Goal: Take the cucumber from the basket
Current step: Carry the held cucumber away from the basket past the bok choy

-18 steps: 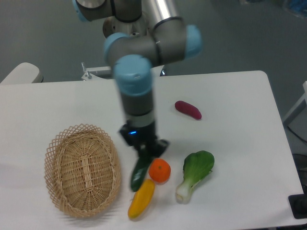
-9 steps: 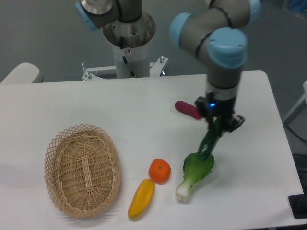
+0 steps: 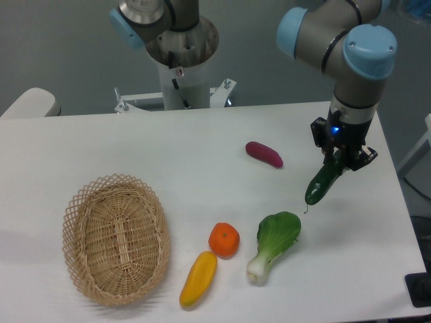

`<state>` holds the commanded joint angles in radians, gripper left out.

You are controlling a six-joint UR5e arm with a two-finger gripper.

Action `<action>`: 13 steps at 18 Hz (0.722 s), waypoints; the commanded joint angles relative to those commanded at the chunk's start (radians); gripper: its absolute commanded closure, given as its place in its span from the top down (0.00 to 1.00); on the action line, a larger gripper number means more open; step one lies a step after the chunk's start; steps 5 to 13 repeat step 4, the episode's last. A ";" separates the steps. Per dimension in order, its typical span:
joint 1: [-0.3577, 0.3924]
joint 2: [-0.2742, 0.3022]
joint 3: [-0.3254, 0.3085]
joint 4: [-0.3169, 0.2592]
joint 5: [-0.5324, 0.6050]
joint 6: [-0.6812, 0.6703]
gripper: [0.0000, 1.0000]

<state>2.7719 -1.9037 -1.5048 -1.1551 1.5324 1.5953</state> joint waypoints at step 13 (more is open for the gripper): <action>-0.002 0.000 0.003 0.000 0.000 -0.002 0.19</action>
